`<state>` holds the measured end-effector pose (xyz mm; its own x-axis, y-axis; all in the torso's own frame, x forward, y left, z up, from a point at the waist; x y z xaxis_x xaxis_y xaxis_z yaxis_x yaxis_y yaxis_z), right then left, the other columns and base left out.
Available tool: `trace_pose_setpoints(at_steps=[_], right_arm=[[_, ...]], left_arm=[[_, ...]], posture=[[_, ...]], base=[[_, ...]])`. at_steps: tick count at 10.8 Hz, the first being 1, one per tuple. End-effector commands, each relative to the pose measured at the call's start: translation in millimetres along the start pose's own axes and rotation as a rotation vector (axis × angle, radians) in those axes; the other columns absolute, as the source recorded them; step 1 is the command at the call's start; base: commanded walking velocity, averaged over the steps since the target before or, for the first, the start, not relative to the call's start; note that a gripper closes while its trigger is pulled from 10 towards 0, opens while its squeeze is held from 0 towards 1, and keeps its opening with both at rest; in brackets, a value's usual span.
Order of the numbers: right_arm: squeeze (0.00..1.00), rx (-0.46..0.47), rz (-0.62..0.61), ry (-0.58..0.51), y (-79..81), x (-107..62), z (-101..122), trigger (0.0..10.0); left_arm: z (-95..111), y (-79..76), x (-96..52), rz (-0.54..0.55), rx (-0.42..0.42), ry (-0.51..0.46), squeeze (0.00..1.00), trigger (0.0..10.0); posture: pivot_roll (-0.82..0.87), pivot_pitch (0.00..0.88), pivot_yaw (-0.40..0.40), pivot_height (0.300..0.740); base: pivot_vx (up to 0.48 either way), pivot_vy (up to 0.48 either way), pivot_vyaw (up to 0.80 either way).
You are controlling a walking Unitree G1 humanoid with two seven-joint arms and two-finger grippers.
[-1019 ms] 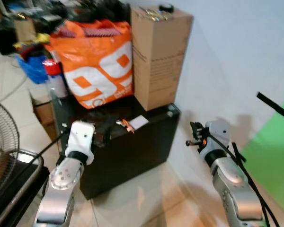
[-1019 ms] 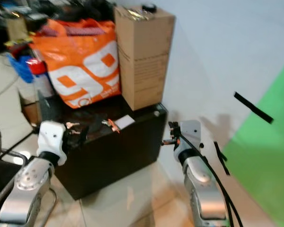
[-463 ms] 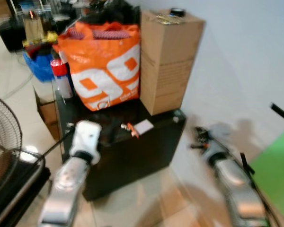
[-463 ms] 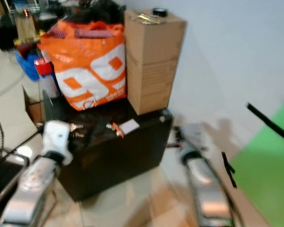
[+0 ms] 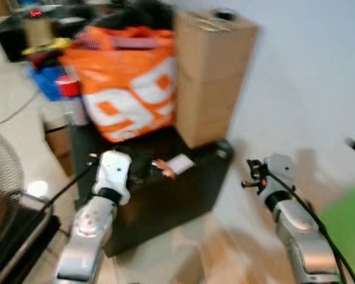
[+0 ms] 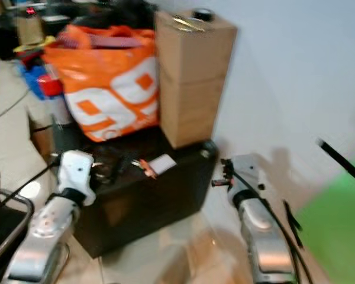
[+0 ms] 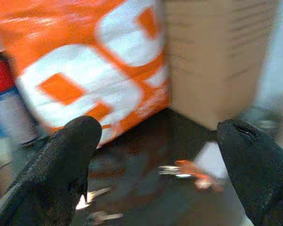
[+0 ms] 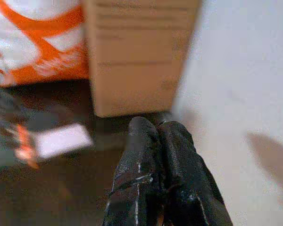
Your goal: Hang keys on a hook
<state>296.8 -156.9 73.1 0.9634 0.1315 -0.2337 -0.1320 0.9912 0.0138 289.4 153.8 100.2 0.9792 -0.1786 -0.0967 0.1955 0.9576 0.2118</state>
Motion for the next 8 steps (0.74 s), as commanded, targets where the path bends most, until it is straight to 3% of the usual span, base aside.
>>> trace_pose_setpoints(at_steps=[1,8], right_arm=[[0.0,-0.011,0.002,-0.006,-0.5,-0.2,2.8,10.0],[0.0,-0.034,0.013,0.002,0.3,0.6,1.0,10.0]], left_arm=[[3.6,0.7,1.5,0.007,-0.01,-0.008,1.0,10.0],[3.3,-1.1,3.4,0.001,-0.025,-0.004,1.0,10.0]], posture=[[0.0,0.0,-0.023,0.74],[0.0,0.0,-0.026,0.74]], base=[[0.304,0.0,0.0],[0.303,0.0,0.0]])
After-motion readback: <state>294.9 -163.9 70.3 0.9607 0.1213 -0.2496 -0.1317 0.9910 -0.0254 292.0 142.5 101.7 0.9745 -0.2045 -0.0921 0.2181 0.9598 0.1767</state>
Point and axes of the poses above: a point about 5 cm out from each wrist's last joint towards the gripper, its own x axis pointing out of the wrist towards the gripper, its own z axis along the axis of the wrist's last joint, y = z × x, the point moved 4 cm from there along x, pointing out of the wrist towards the gripper, and after that the axes turned 2 degrees about x, right-handed, at the moved point
